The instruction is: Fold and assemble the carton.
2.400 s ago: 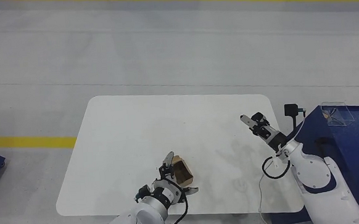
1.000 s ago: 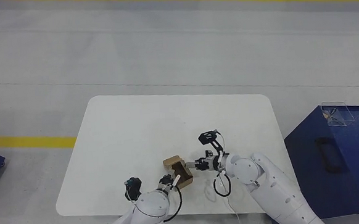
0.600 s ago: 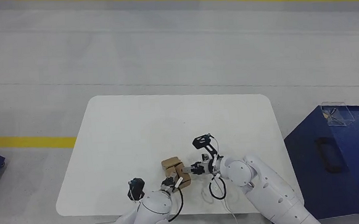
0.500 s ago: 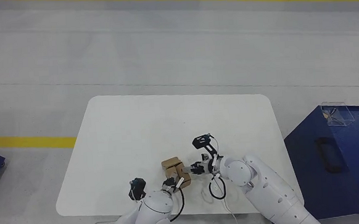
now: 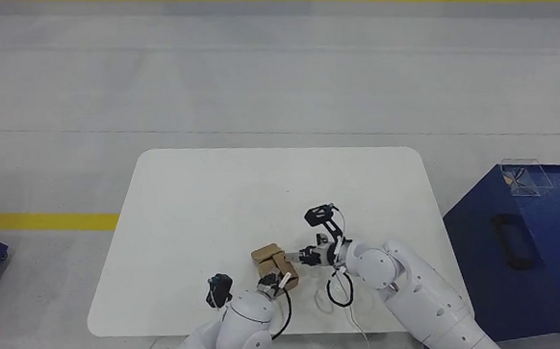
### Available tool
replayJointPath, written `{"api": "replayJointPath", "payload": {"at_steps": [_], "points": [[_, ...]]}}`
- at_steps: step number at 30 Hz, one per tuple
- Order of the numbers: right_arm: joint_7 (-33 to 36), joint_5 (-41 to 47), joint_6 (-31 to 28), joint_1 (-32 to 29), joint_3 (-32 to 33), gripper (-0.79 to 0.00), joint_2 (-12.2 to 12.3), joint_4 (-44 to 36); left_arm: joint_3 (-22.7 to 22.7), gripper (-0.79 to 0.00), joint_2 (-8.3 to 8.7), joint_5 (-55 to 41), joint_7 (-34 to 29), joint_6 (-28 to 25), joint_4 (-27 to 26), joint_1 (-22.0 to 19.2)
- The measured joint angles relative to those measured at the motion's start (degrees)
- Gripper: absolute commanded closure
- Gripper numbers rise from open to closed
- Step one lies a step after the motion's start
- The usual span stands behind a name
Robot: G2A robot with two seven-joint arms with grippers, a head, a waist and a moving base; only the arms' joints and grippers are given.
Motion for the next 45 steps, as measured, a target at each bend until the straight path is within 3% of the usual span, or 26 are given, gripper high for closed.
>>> {"api": "replayJointPath", "payload": {"at_steps": [4,11,18,22,29,38,45], "points": [[-2.31,1.65,-0.83,-1.0,3.73,-0.785,0.63,-1.69,-1.06,-0.785,-0.18,2.71,0.34,-0.35,-3.66,1.6],[-2.74,10.08,-3.4,-3.69,10.77,-0.785,1.7,-4.05,-3.87,-0.785,-0.17,10.04,4.28,-4.41,-14.69,6.72],[-3.66,7.61,-3.09,-3.94,10.72,-0.785,1.8,-4.36,-3.82,-0.785,-0.18,9.7,4.14,-4.16,-14.46,6.69],[-7.67,-2.63,-4.53,-6.81,11.24,-0.785,2.58,-7.55,-3.82,-0.785,-0.17,9.71,4.15,-4.17,-14.47,6.7],[-11.59,-13.45,-16.18,-14.43,14.45,-0.785,4.48,-10.93,-3.82,-0.785,-0.17,9.71,4.15,-4.17,-14.47,6.7],[-5.63,-10.17,-27.99,-15.11,15.41,-0.785,5.46,-7.79,-3.82,-0.785,-0.17,9.71,4.15,-4.17,-14.47,6.7],[-5.41,-14.87,-24.3,-11.14,7.06,-0.785,3.79,-5.46,-3.82,-0.785,-0.17,9.71,4.15,-4.17,-14.47,6.7]]}}
